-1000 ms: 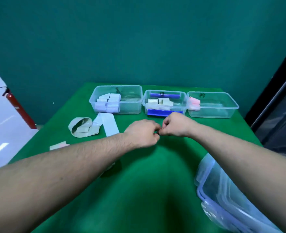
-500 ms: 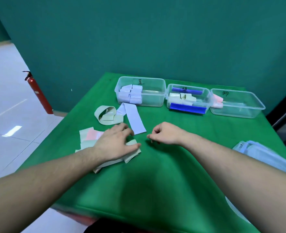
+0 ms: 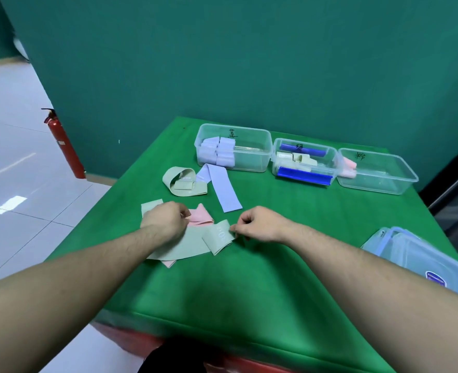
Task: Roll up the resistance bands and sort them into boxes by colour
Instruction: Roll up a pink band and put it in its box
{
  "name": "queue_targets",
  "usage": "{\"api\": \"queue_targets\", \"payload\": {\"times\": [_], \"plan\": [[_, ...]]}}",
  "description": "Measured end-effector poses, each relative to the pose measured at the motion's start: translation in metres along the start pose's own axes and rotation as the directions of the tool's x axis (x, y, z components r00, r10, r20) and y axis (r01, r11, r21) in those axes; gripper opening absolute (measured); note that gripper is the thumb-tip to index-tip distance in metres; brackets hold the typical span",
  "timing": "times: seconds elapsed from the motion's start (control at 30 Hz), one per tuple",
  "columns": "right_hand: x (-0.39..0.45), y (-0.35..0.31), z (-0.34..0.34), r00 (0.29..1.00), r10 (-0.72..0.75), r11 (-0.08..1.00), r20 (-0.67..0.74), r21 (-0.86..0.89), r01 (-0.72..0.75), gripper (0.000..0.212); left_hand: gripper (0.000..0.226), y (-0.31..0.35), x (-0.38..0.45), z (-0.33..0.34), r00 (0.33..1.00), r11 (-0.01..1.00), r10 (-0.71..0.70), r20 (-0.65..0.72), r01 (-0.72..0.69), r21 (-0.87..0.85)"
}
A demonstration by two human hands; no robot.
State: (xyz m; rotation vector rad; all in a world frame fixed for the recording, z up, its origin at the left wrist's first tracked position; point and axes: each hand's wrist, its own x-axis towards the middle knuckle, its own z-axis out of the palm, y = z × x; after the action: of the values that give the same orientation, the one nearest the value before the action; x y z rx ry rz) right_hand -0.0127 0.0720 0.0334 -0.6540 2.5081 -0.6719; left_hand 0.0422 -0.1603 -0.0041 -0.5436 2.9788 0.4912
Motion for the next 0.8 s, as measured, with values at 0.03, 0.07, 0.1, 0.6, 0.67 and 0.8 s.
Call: {"api": "queue_targets", "payload": {"times": [0.03, 0.07, 0.1, 0.6, 0.67, 0.8], "plan": [[-0.002, -0.002, 0.002, 1.0, 0.001, 1.0, 0.003, 0.003, -0.001, 0.027, 0.019, 0.001, -0.003, 0.0, 0.999, 1.0, -0.003, -0.035, 0.002, -0.008], [-0.003, -0.003, 0.004, 1.0, 0.003, 1.0, 0.005, 0.007, -0.003, 0.026, 0.018, 0.004, -0.006, 0.0, 0.997, 1.0, 0.003, -0.075, -0.005, -0.022], [-0.004, -0.004, 0.006, 1.0, 0.006, 1.0, -0.002, 0.01, -0.006, 0.026, 0.018, 0.006, -0.008, 0.0, 0.994, 0.999, 0.018, -0.111, -0.023, -0.044], [-0.063, -0.016, -0.01, 0.929, -0.175, 0.947, -0.326, 0.204, 0.249, 0.098, 0.011, 0.118, -0.086, -0.05, 0.937, 0.603, 0.256, -0.24, -0.348, -0.718], [-0.079, -0.019, -0.015, 0.908, -0.134, 0.941, -0.397, 0.236, 0.242, 0.074, 0.012, 0.133, -0.096, -0.054, 0.943, 0.563, 0.239, -0.233, -0.33, -0.758], [-0.111, -0.016, -0.031, 0.873, -0.005, 0.925, -0.488, 0.33, 0.19, 0.042, 0.011, 0.163, -0.119, -0.06, 0.963, 0.44, 0.19, -0.192, -0.258, -0.86]]}}
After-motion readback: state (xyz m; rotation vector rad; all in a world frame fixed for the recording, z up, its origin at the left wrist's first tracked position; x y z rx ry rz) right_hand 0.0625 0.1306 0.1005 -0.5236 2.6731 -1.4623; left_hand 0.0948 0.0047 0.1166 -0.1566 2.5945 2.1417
